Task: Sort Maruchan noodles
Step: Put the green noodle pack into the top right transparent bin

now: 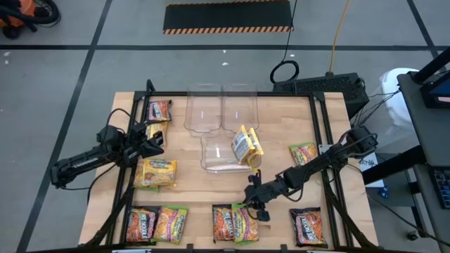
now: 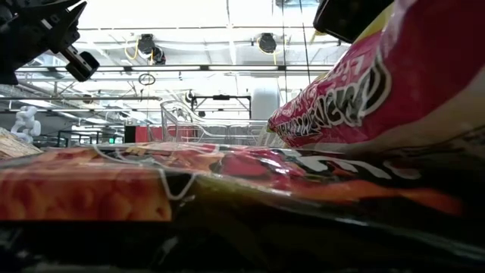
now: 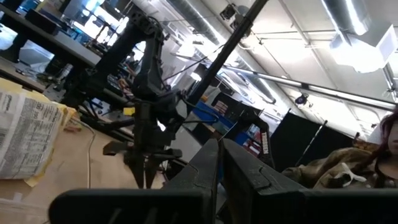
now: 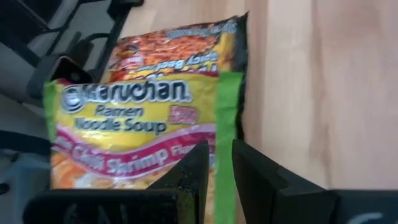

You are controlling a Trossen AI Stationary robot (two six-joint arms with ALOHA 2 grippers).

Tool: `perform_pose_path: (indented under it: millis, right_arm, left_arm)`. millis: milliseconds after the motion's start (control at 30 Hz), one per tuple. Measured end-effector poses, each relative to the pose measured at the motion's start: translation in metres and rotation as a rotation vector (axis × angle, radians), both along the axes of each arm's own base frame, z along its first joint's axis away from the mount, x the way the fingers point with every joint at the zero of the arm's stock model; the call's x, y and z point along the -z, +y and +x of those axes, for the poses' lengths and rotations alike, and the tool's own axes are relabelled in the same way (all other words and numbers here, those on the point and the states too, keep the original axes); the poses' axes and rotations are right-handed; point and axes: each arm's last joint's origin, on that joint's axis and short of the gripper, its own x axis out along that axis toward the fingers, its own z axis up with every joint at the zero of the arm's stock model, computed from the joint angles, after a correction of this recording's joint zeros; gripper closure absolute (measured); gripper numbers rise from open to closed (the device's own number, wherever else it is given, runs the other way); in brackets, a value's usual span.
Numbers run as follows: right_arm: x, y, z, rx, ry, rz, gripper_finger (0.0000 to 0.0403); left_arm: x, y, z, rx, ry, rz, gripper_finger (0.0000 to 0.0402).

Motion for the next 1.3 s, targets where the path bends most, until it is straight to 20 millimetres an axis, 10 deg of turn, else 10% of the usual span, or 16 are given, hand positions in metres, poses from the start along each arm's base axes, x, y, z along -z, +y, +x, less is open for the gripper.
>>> perform_pose_path:
  millis: [1300]
  right_arm:
    - [0.015, -0.013, 0.021, -0.121, -0.020, -0.084, 0.0335]
  left_arm:
    - [0.000, 0.000, 0.000, 0.000, 0.001, -0.002, 0.0376]
